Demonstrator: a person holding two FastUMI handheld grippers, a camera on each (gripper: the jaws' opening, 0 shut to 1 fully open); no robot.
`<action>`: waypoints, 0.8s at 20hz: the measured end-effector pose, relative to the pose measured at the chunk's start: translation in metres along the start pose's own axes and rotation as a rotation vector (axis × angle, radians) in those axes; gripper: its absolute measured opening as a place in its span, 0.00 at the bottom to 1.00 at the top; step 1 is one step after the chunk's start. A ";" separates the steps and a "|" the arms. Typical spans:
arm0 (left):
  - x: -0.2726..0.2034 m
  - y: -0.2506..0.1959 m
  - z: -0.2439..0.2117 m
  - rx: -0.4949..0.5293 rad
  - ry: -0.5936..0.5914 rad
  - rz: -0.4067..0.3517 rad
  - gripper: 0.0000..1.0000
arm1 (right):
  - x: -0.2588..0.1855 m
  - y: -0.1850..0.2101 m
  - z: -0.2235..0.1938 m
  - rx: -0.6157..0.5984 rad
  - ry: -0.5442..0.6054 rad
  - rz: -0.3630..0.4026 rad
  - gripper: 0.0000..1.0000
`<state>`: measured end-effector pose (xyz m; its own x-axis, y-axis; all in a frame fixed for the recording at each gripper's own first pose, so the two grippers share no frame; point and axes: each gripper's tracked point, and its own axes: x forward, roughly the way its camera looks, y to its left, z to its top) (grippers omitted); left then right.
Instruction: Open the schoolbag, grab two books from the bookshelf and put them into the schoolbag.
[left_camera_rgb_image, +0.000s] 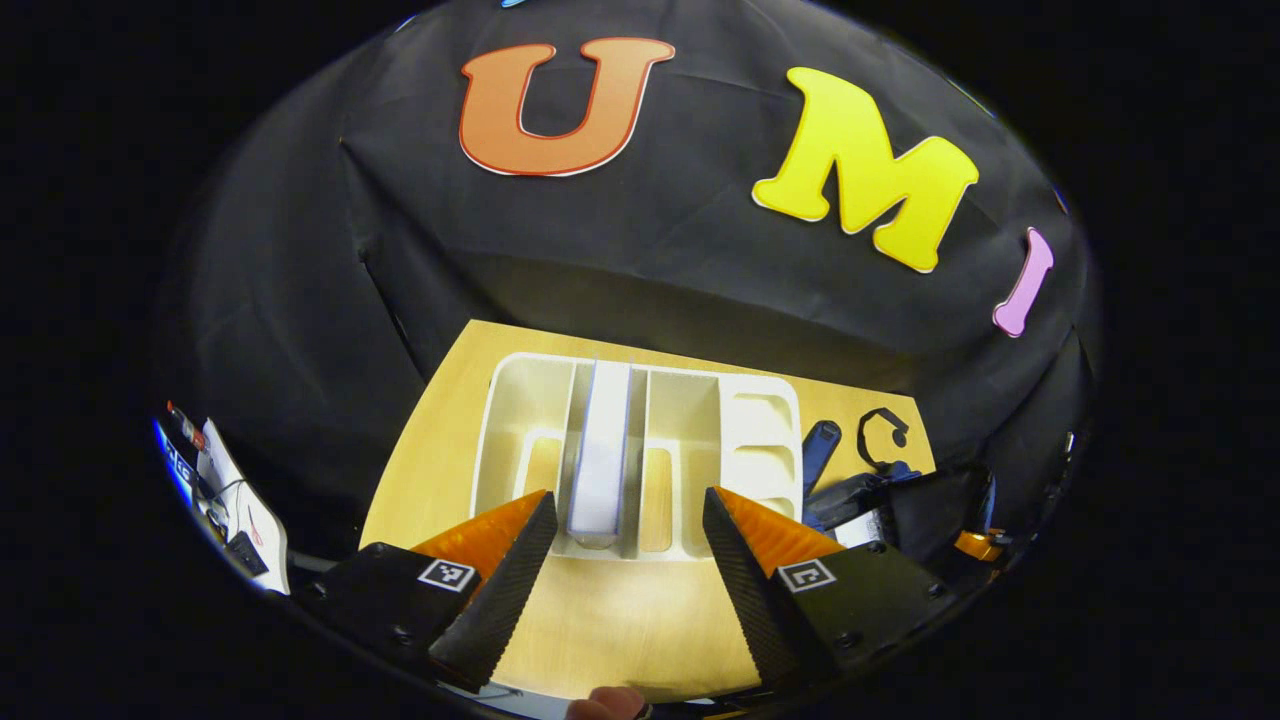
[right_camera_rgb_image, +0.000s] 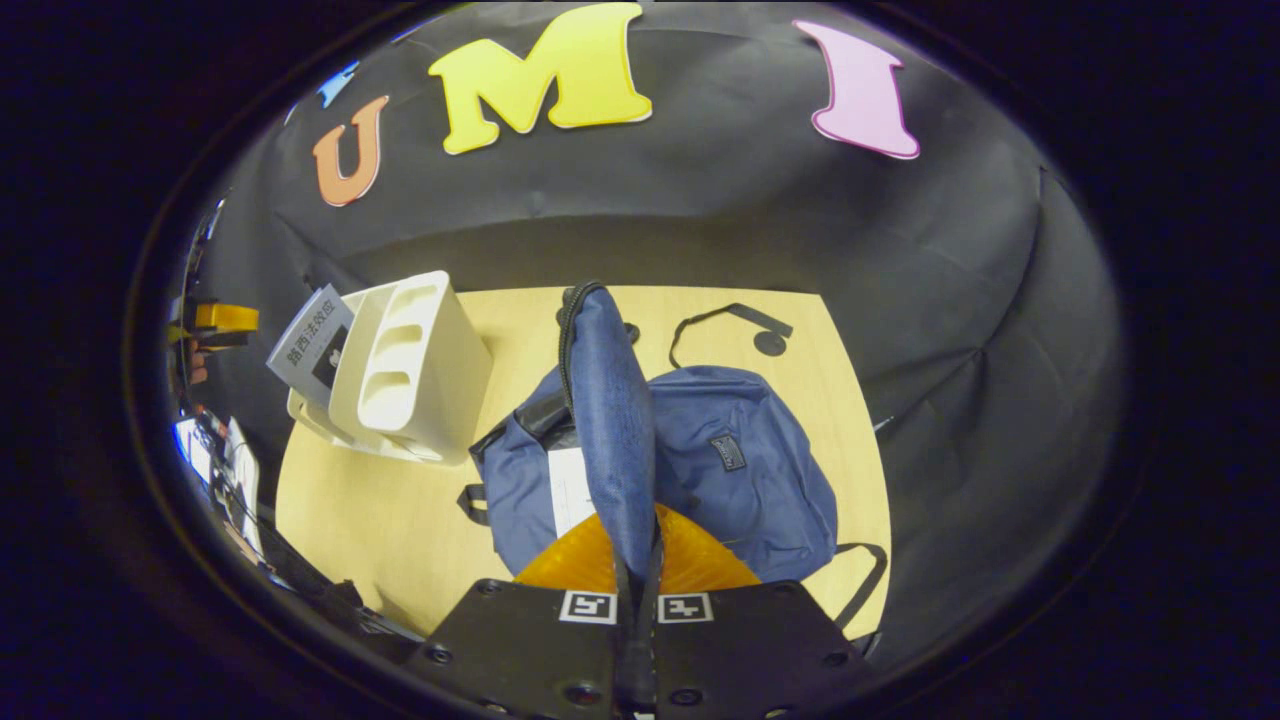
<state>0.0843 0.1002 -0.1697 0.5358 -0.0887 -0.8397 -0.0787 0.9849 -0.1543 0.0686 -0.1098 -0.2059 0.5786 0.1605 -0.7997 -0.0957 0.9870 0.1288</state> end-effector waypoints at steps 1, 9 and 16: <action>0.007 0.004 0.002 0.002 0.023 -0.006 0.94 | 0.000 0.000 -0.001 0.004 0.002 -0.002 0.00; 0.054 0.016 -0.005 0.035 0.185 -0.020 0.94 | 0.002 -0.007 -0.002 0.032 0.016 -0.024 0.00; 0.080 0.015 -0.021 0.069 0.309 -0.036 0.94 | 0.006 -0.010 -0.003 0.046 0.026 -0.033 0.00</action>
<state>0.1083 0.1047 -0.2506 0.2552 -0.1545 -0.9545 -0.0011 0.9871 -0.1600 0.0706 -0.1182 -0.2142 0.5593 0.1281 -0.8190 -0.0395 0.9910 0.1281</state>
